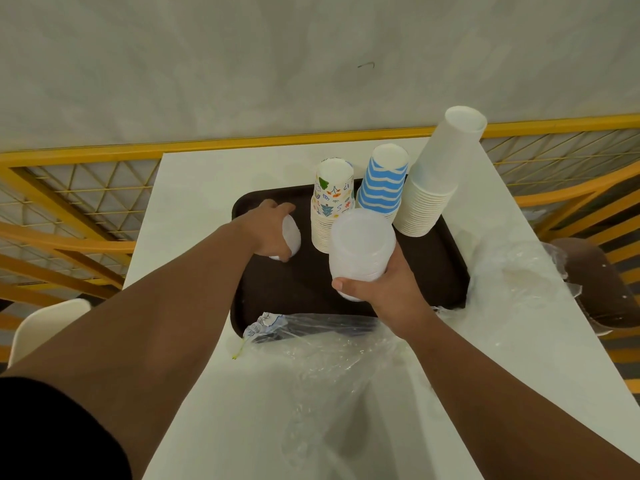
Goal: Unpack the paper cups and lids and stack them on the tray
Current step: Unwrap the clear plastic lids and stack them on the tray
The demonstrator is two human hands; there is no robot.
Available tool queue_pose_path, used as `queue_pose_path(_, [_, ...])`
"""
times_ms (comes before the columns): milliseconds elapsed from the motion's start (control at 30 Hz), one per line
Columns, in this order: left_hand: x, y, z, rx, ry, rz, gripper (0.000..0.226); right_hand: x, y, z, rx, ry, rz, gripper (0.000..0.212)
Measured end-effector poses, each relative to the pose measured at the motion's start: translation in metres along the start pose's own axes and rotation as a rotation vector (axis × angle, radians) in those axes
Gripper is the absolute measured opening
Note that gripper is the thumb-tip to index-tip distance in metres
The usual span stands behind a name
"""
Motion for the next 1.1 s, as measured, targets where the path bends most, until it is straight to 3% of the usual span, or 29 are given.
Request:
queue_pose_path(300, [0.007, -0.007, 0.002, 0.049, 0.013, -0.070, 0.082, 0.000, 0.001, 0.003, -0.003, -0.011, -0.006, 0.104])
queue_pose_path(433, [0.007, -0.009, 0.001, 0.034, 0.021, -0.081, 0.088, -0.001, 0.000, 0.004, -0.004, -0.012, -0.001, 0.104])
queue_pose_path(567, [0.009, -0.008, 0.003, 0.023, 0.028, -0.077, 0.110, -0.001, 0.000, 0.004, -0.008, -0.010, -0.002, 0.100])
queue_pose_path(700, [0.012, 0.013, 0.026, 0.072, 0.084, -0.065, 0.117, -0.002, 0.000, 0.004, -0.008, -0.019, -0.018, 0.109])
queue_pose_path(800, [0.024, 0.044, 0.060, 0.194, 0.116, -0.055, 0.088, -0.005, -0.001, 0.006, -0.017, -0.022, -0.042, 0.113])
queue_pose_path(933, [0.072, 0.087, 0.106, 0.476, -0.040, 0.087, 0.026, -0.011, -0.005, 0.011, -0.032, -0.005, -0.071, 0.111])
queue_pose_path(1000, [0.106, 0.097, 0.120, 0.487, -0.155, 0.168, 0.017, -0.014, -0.006, 0.014, -0.051, 0.007, -0.079, 0.105])
queue_pose_path(1100, [0.144, 0.094, 0.121, 0.380, -0.308, 0.154, 0.031, -0.016, -0.007, 0.018, -0.086, 0.024, -0.087, 0.092])
Point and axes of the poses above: each hand's wrist, its own z-axis away from the middle knuckle, its own y-axis out of the back of the hand, x = y × z, the point moved 4 cm from there along -z, towards the middle knuckle, and after that the axes turned 14 degrees about -y, right-handed, at the moved point
